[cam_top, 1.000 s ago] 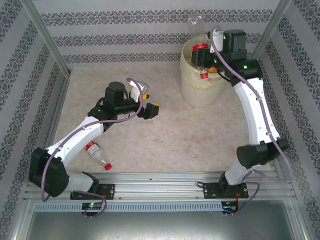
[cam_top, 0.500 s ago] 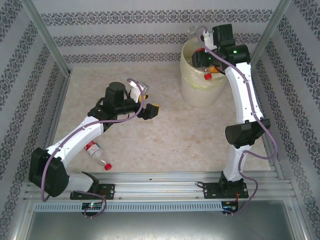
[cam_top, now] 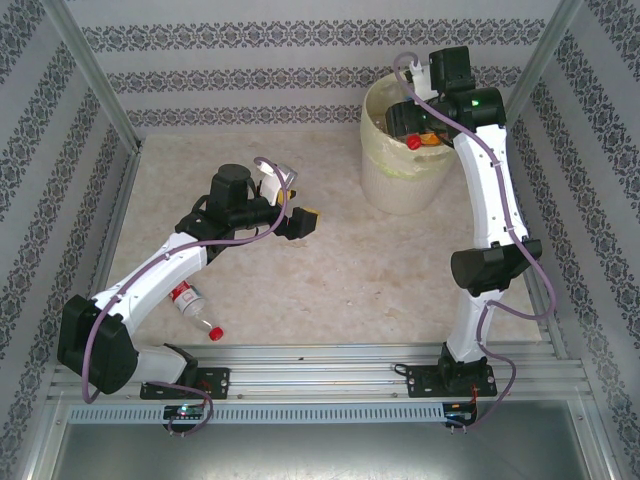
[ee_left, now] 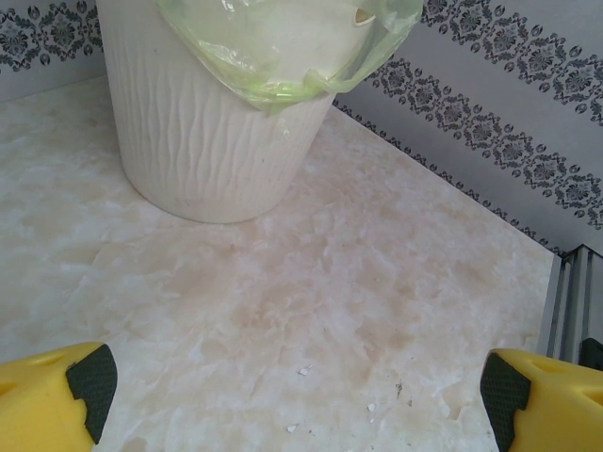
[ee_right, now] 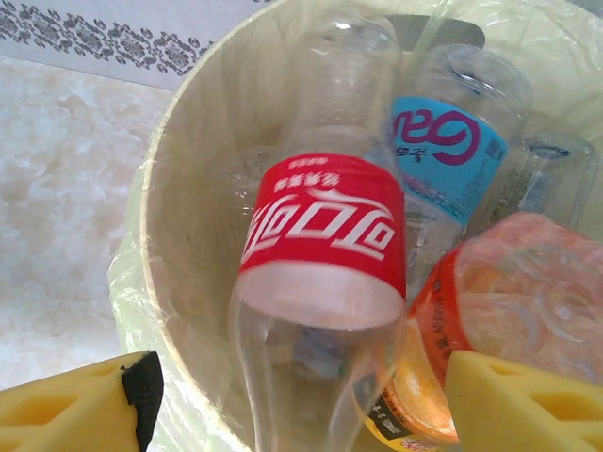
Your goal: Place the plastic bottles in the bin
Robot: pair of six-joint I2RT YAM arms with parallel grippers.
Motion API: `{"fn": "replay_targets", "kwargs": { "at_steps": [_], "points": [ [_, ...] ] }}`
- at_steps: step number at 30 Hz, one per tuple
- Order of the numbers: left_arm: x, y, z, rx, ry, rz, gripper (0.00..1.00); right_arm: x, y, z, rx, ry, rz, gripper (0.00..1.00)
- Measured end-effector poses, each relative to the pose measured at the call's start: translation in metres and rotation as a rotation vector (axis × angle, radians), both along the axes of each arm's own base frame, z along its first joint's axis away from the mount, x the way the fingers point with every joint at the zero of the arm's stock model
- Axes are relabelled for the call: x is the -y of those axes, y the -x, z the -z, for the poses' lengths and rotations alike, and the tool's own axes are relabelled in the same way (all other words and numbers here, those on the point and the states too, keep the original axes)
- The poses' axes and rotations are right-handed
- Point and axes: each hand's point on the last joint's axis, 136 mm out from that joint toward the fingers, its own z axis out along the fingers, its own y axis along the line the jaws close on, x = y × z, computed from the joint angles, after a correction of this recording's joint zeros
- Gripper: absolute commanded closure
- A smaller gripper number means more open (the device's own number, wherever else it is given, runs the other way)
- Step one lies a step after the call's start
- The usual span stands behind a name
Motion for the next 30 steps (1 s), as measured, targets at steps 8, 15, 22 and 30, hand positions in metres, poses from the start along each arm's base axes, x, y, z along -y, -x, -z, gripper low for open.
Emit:
{"fn": "replay_targets", "kwargs": {
  "at_steps": [8, 15, 22, 30],
  "points": [
    [-0.003, -0.002, 0.001, -0.004, -0.012, -0.020, 0.00, 0.000, 0.001, -0.003, 0.007, -0.005, 0.001, 0.21],
    [-0.017, -0.010, -0.005, -0.011, -0.040, -0.127, 0.00, -0.004, 0.025, -0.013, 0.029, -0.053, -0.023, 0.18],
    [-0.060, 0.001, -0.019, -0.057, -0.061, -0.357, 0.00, -0.012, 0.073, -0.034, 0.101, -0.158, -0.067, 0.16],
    [-0.142, 0.045, 0.009, -0.264, -0.149, -0.749, 0.00, -0.038, 0.137, -0.006, 0.088, -0.385, -0.152, 0.11]
  ]
}}
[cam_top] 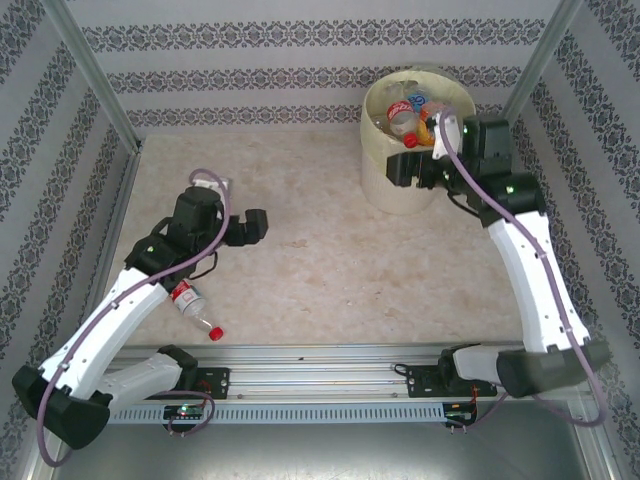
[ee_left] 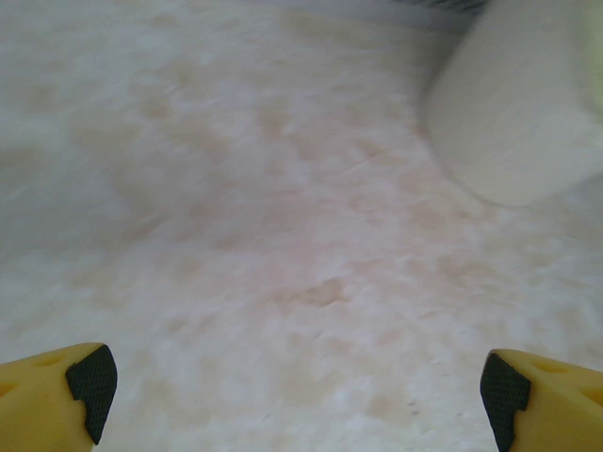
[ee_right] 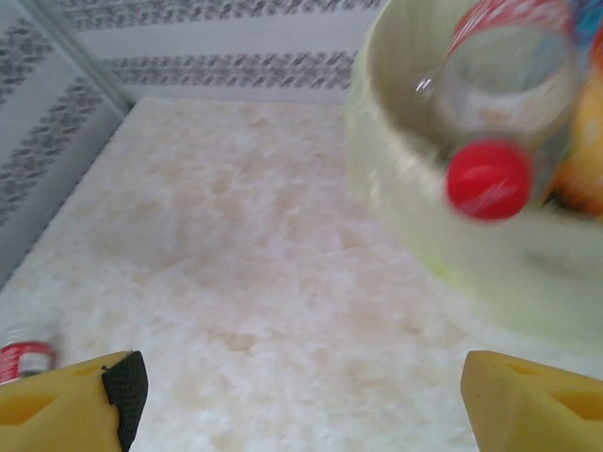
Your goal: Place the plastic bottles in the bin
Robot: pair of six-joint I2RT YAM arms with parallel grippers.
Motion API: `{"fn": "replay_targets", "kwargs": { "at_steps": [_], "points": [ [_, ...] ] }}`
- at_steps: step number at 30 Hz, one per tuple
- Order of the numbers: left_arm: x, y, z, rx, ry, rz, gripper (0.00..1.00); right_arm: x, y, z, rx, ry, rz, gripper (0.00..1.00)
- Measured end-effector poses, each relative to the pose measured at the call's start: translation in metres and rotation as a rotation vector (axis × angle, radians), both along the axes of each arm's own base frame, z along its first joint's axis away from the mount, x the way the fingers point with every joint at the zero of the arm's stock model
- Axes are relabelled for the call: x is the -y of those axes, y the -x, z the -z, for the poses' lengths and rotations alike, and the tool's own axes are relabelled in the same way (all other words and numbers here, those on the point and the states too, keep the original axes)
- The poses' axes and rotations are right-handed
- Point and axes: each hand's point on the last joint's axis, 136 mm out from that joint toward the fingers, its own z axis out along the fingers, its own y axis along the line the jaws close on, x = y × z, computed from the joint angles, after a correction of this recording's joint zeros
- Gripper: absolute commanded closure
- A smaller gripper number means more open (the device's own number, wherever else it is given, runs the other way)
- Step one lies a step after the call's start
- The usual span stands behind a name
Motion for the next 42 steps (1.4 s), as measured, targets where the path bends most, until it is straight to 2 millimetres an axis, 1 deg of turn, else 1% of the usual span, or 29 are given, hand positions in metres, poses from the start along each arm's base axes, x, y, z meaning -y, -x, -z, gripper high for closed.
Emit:
{"fn": "replay_targets", "kwargs": {
  "at_steps": [2, 5, 8, 11, 14, 19, 24, 26, 34, 37, 42],
  "points": [
    [-0.021, 0.014, 0.012, -0.067, -0.034, -0.098, 0.00, -0.011, 0.013, 0.011, -0.014, -0.049, -0.033, 0.09],
    [-0.044, 0.031, 0.031, -0.157, -0.094, -0.205, 0.00, -0.031, 0.031, 0.024, -0.037, -0.103, -0.100, 0.04],
    [-0.062, 0.044, 0.052, -0.238, -0.153, -0.293, 0.01, -0.050, 0.046, 0.033, -0.057, -0.147, -0.172, 0.02],
    [-0.076, 0.057, 0.079, -0.335, -0.218, -0.363, 0.01, -0.065, 0.058, 0.042, -0.074, -0.184, -0.231, 0.02],
    [-0.087, 0.064, 0.102, -0.423, -0.251, -0.421, 0.01, -0.072, 0.065, 0.052, -0.093, -0.215, -0.264, 0.02],
    [-0.109, 0.078, 0.136, -0.554, -0.244, -0.518, 0.01, -0.080, 0.071, 0.071, -0.134, -0.233, -0.289, 0.02],
    [-0.126, 0.097, 0.166, -0.671, -0.179, -0.601, 0.01, -0.086, 0.073, 0.077, -0.146, -0.246, -0.304, 0.02],
    [-0.130, 0.101, 0.173, -0.699, -0.152, -0.624, 0.01, -0.086, 0.073, 0.080, -0.148, -0.248, -0.304, 0.02],
    [-0.135, 0.100, 0.201, -0.780, -0.036, -0.656, 0.05, -0.092, 0.076, 0.083, -0.151, -0.248, -0.324, 0.02],
    [-0.133, 0.094, 0.206, -0.789, -0.005, -0.649, 0.08, -0.092, 0.077, 0.086, -0.155, -0.246, -0.327, 0.02],
    [-0.128, 0.084, 0.216, -0.799, 0.036, -0.626, 0.16, -0.092, 0.077, 0.087, -0.155, -0.243, -0.321, 0.02]
  ]
}}
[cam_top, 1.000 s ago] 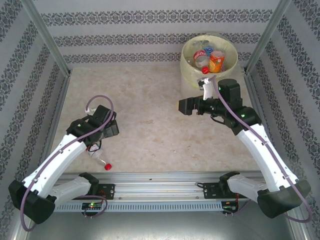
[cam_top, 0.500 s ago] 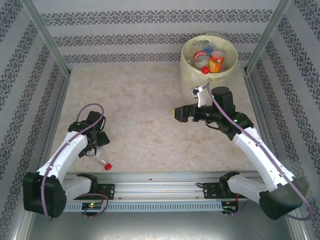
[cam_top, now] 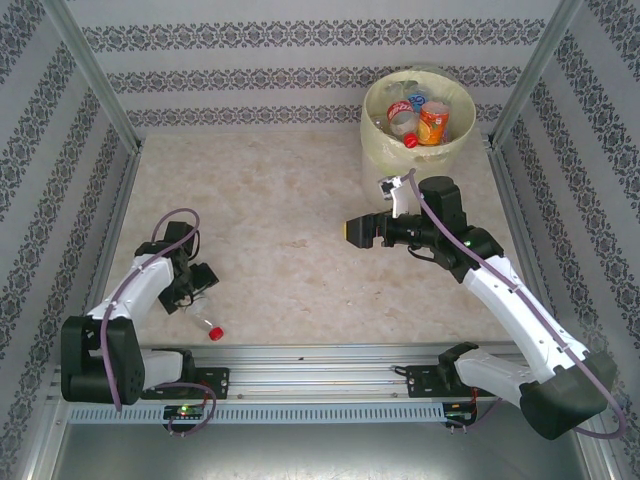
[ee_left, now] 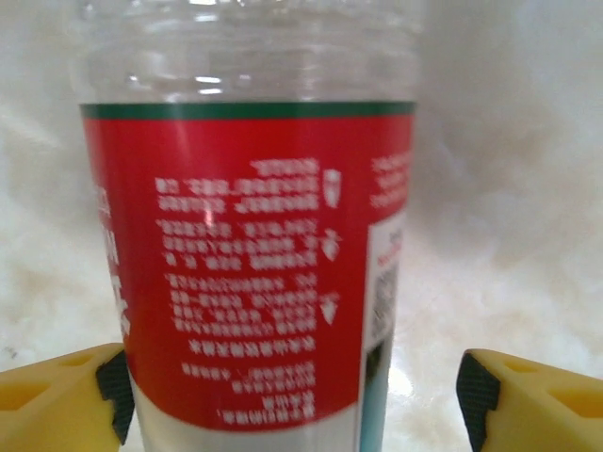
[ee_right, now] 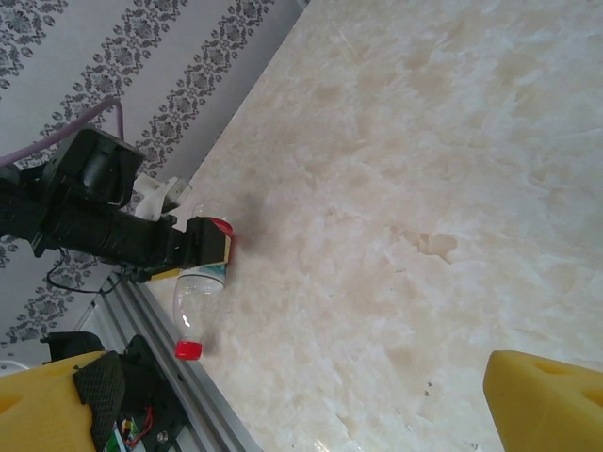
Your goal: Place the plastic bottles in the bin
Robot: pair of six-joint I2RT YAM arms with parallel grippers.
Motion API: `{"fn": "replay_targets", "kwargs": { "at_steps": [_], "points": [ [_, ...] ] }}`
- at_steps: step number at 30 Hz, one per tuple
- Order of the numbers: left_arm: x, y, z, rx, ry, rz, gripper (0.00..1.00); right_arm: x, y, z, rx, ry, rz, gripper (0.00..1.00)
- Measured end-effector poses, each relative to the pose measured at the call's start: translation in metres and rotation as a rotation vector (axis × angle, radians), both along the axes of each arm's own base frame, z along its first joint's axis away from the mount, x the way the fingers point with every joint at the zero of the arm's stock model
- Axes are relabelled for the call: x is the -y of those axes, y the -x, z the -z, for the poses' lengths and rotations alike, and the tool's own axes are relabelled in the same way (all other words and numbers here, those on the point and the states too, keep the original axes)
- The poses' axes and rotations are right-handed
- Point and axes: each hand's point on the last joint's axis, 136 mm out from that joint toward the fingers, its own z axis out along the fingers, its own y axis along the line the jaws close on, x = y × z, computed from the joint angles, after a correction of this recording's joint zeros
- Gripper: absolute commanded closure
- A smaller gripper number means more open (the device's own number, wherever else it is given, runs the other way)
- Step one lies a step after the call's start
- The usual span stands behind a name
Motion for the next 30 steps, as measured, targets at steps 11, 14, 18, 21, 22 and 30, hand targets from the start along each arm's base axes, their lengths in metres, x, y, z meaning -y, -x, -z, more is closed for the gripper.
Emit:
{"fn": "replay_targets", "kwargs": {
  "at_steps": [11, 14, 18, 21, 22, 30],
  "points": [
    [0.013, -0.012, 0.004, 0.049, 0.074, 0.021, 0.46, 0.003, 0.000, 0.007, -0.008, 0.013, 0.014, 0.02],
    [0.020, -0.017, -0.001, 0.087, 0.113, 0.030, 0.43, 0.003, 0.001, 0.014, -0.029, 0.017, 0.020, 0.03],
    [0.038, -0.031, -0.017, 0.192, 0.194, 0.068, 0.40, 0.003, 0.001, 0.025, -0.071, 0.009, 0.034, 0.03],
    [0.058, -0.045, -0.036, 0.298, 0.270, 0.127, 0.41, 0.001, -0.001, 0.031, -0.104, -0.017, 0.048, 0.03],
    [0.068, -0.052, -0.045, 0.346, 0.305, 0.156, 0.41, -0.001, -0.002, 0.032, -0.114, -0.032, 0.050, 0.03],
    [0.161, -0.078, -0.115, 0.663, 0.525, 0.504, 0.41, -0.022, -0.002, 0.035, -0.199, -0.144, 0.020, 0.03]
  ]
}}
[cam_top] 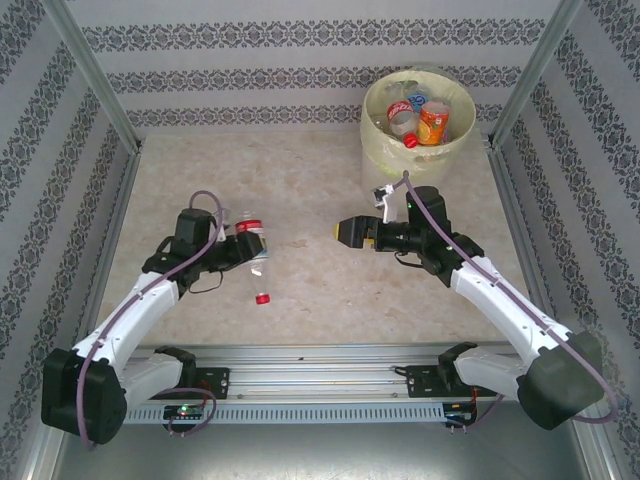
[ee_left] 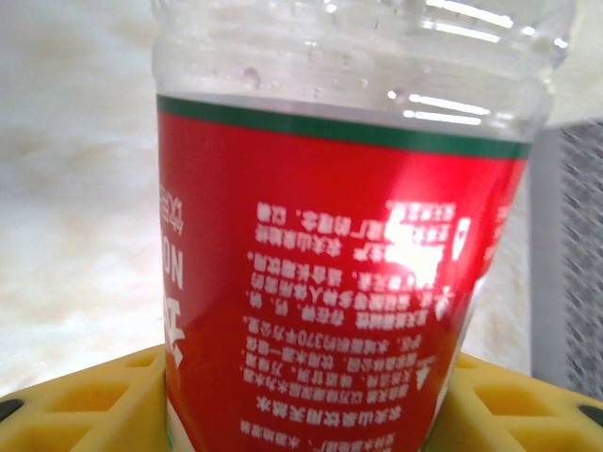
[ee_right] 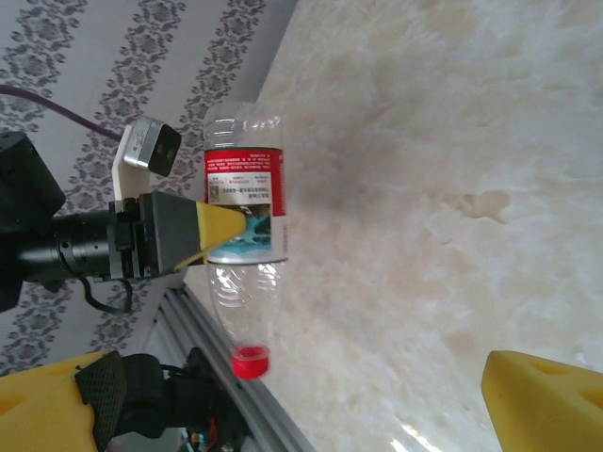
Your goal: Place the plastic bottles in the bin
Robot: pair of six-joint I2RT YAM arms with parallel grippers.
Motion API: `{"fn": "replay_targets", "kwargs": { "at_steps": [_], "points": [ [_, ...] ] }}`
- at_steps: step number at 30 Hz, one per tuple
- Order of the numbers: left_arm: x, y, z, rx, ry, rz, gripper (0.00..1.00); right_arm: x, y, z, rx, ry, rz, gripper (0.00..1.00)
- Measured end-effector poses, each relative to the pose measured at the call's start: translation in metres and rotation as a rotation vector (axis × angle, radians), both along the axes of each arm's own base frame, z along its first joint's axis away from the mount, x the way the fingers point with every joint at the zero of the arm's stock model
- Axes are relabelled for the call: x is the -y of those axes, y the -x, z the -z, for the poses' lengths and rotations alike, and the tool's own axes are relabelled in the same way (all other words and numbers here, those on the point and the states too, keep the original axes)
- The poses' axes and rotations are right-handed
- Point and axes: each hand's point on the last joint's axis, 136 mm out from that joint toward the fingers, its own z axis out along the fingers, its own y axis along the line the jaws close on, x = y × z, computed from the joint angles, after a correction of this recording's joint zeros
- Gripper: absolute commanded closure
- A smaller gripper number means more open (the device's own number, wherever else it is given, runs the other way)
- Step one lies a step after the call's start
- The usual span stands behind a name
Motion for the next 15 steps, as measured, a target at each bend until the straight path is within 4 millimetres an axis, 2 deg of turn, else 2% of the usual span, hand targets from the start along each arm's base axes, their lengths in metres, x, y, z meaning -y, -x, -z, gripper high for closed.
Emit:
{"fn": "replay_targets", "kwargs": {
  "at_steps": [4, 10, 15],
  "points": [
    [0.044, 0.003, -0.028, 0.125, 0.073, 0.158, 0.41, -0.012, 0.004, -0.006, 0.004, -0.027, -0.028, 0.03],
    [0.093, 0.010, -0.049, 0.209, 0.144, 0.330, 0.39, -0.026, -0.001, -0.010, -0.004, -0.056, -0.043, 0.03],
    [0.116, 0.010, -0.057, 0.247, 0.184, 0.398, 0.39, -0.039, -0.003, -0.015, 0.012, -0.069, -0.066, 0.03]
  ]
}}
